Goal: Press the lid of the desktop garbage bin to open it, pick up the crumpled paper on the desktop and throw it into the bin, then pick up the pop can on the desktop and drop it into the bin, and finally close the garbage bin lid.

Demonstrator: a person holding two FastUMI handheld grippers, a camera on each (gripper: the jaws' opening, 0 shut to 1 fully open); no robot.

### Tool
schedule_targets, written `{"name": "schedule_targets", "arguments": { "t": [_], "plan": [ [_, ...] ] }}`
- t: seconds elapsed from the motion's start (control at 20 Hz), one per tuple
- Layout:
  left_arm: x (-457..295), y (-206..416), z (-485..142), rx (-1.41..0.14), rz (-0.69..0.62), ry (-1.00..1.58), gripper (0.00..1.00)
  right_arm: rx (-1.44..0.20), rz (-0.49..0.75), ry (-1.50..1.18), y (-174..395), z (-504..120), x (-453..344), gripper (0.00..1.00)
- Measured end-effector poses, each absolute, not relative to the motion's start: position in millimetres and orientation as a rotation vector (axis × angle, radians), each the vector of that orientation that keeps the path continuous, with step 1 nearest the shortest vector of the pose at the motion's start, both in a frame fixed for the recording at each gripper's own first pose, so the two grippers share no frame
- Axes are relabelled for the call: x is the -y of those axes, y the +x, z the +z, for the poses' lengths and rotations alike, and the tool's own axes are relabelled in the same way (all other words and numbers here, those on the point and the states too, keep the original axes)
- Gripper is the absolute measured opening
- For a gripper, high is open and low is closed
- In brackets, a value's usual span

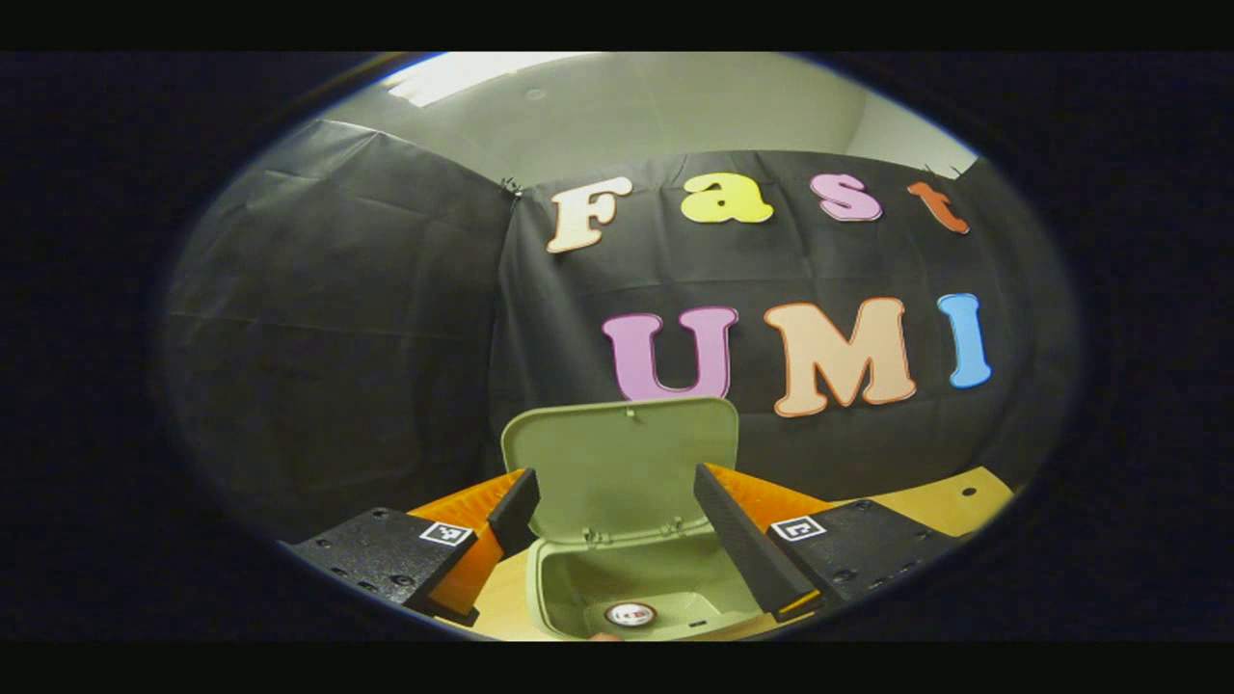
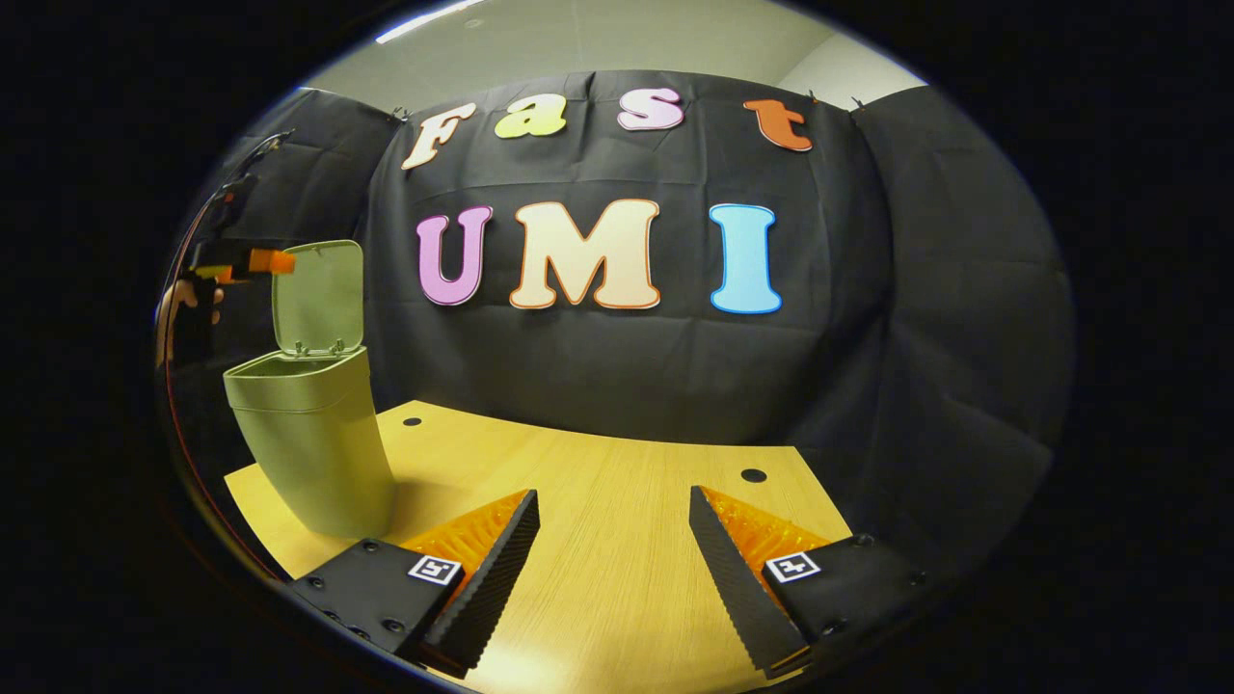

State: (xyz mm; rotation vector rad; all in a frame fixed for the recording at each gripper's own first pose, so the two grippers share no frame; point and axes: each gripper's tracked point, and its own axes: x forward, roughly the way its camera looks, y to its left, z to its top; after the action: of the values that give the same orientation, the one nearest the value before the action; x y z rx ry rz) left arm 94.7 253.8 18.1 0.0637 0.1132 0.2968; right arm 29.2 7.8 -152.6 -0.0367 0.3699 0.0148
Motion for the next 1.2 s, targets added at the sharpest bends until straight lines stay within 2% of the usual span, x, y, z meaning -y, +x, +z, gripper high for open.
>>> {"name": "schedule_targets", "arguments": {
  "t": [0.25,0.35,0.45,0.55,0.6,0.7,0.8,0.85,0.9,1.0,1.15,1.2],
  "plan": [
    [-270.0,137.3,53.2,-0.068,0.280,0.106,0.96,-0.396,-0.064,-0.018,14.8,-167.6,1.2,0.98],
    [-275.3,153.3,61.2,-0.049,0.279,0.105,0.99,-0.406,-0.093,-0.008,8.8,-170.7,3.9,0.98],
    [-281.3,167.4,59.0,-0.051,0.280,0.110,0.95,-0.408,-0.120,-0.010,4.7,-172.5,6.2,0.98],
    [-283.5,179.1,55.1,-0.070,0.276,0.098,0.95,-0.407,-0.143,-0.017,0.2,-172.2,9.8,0.98],
    [-284.6,183.3,49.2,-0.090,0.273,0.087,0.99,-0.410,-0.151,-0.018,-1.0,-171.8,10.4,0.99],
    [-288.3,186.7,37.0,-0.129,0.273,0.066,0.96,-0.417,-0.163,-0.019,-4.3,-174.1,11.8,0.98],
    [-287.8,187.7,34.9,-0.121,0.275,0.041,0.96,-0.421,-0.166,-0.023,-6.2,-174.3,12.6,0.99],
    [-285.3,186.3,33.3,-0.126,0.270,0.028,1.00,-0.424,-0.163,-0.027,-6.7,-175.5,13.1,0.99],
    [-286.0,183.1,33.6,-0.124,0.270,0.025,0.93,-0.429,-0.157,-0.029,-6.0,-176.4,12.9,0.98],
    [-278.6,173.6,33.7,-0.119,0.264,0.022,1.00,-0.429,-0.137,-0.030,-1.3,-175.0,10.8,0.98],
    [-269.3,158.5,31.0,-0.124,0.264,0.023,1.00,-0.420,-0.093,-0.035,6.9,-167.7,6.8,0.98],
    [-266.4,153.5,29.6,-0.127,0.265,0.020,0.94,-0.415,-0.077,-0.040,11.2,-164.5,5.4,0.99]
  ]
}}
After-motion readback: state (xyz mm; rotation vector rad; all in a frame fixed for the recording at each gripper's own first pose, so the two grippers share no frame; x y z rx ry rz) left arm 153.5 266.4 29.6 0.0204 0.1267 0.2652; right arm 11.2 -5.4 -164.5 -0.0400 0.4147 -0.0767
